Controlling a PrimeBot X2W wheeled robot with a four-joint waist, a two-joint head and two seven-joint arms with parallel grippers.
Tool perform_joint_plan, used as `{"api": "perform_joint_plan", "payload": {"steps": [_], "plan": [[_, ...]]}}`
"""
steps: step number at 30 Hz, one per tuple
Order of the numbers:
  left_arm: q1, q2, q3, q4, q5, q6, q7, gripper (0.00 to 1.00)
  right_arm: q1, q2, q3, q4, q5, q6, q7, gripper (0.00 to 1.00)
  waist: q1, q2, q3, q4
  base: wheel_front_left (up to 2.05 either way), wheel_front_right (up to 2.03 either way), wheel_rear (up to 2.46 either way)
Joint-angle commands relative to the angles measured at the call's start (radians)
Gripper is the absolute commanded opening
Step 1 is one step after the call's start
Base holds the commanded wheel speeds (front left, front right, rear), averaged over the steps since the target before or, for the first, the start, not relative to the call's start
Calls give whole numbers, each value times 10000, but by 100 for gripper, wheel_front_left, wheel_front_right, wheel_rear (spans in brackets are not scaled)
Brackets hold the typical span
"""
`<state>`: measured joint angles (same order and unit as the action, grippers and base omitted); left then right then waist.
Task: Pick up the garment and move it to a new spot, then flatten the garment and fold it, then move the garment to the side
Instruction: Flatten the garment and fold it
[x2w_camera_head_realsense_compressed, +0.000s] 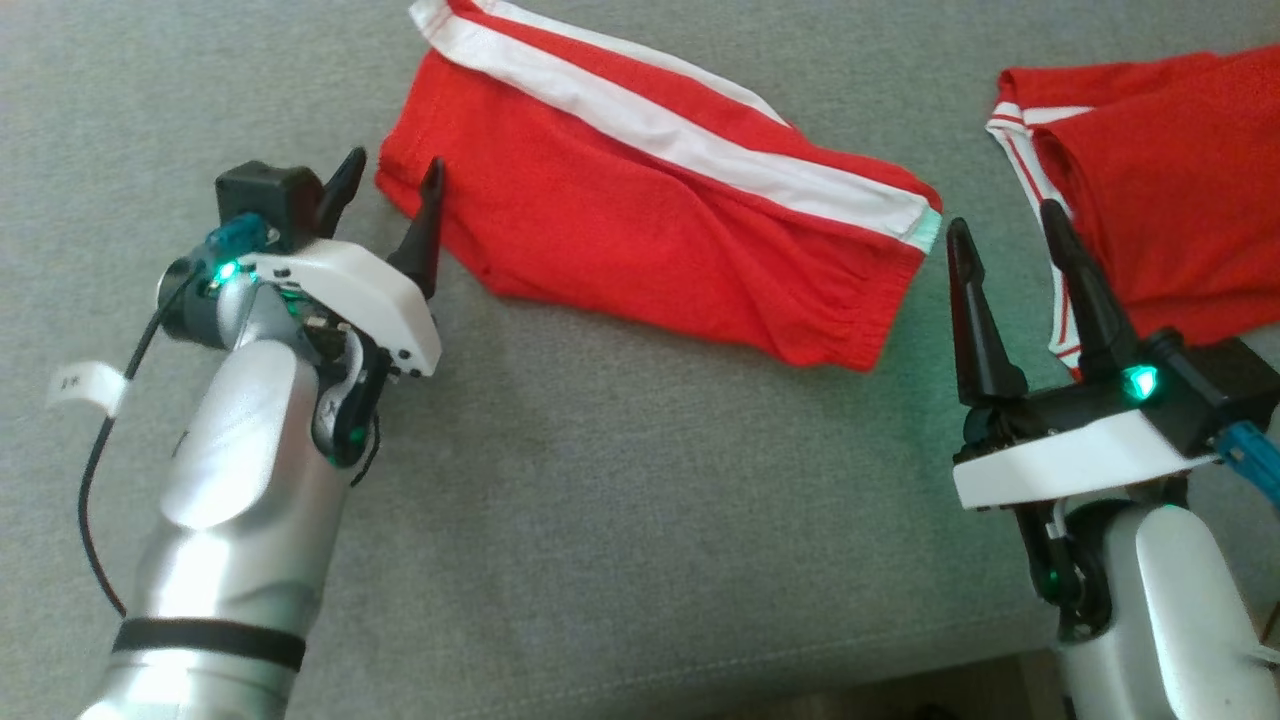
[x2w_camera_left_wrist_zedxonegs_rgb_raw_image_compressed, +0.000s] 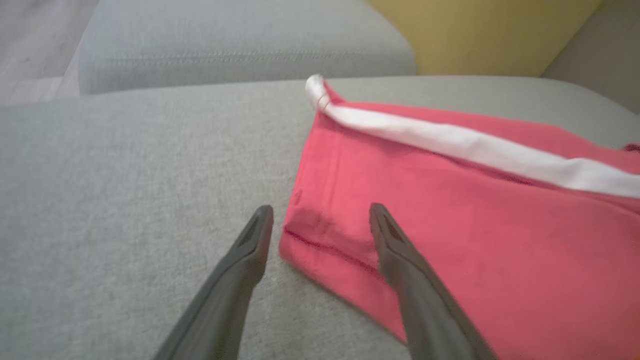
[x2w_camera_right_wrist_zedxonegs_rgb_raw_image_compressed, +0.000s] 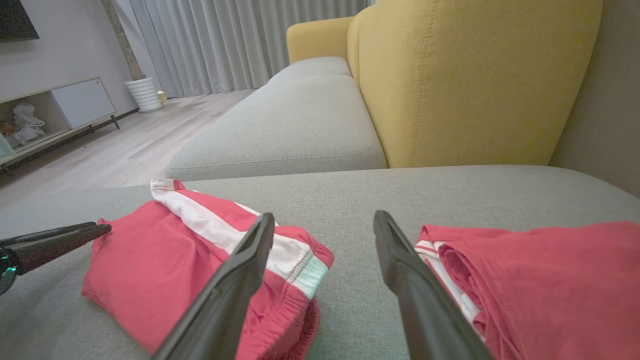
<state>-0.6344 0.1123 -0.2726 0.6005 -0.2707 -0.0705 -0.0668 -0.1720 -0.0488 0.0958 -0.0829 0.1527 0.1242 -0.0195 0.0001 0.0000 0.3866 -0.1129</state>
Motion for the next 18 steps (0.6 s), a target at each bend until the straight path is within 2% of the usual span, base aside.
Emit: {"api": "perform_joint_plan", "payload": {"steps": [1, 4, 5, 7, 13, 18], "plan": [[-514, 189, 340, 220, -104, -42, 119, 100, -124, -25, 256, -232, 123, 65, -142, 100, -1, 0, 77, -132, 0, 0, 0], [-818, 106, 298, 1058, -344, -188, 474, 100, -83, -20, 186, -135, 189, 65, -223, 100, -1, 0, 75, -198, 0, 0, 0], [-888, 84, 276, 1227, -417, -239, 528, 96, -63, -19, 144, -104, 202, 65, -234, 100, -1, 0, 73, -209, 0, 0, 0], [-976, 68, 179, 1477, -501, -329, 601, 0, -34, -18, 84, -58, 233, 65, -257, 100, -1, 0, 55, -210, 0, 0, 0], [-1015, 37, 13, 1747, -621, -420, 545, 0, -13, -16, 3, -3, 381, 65, -269, 100, -1, 0, 1, -131, 0, 0, 0], [-813, 8, 104, 1688, -781, -383, -49, 0, 24, -16, -58, 3, 445, 65, -250, 100, -1, 0, -105, 55, 0, 0, 0]]}}
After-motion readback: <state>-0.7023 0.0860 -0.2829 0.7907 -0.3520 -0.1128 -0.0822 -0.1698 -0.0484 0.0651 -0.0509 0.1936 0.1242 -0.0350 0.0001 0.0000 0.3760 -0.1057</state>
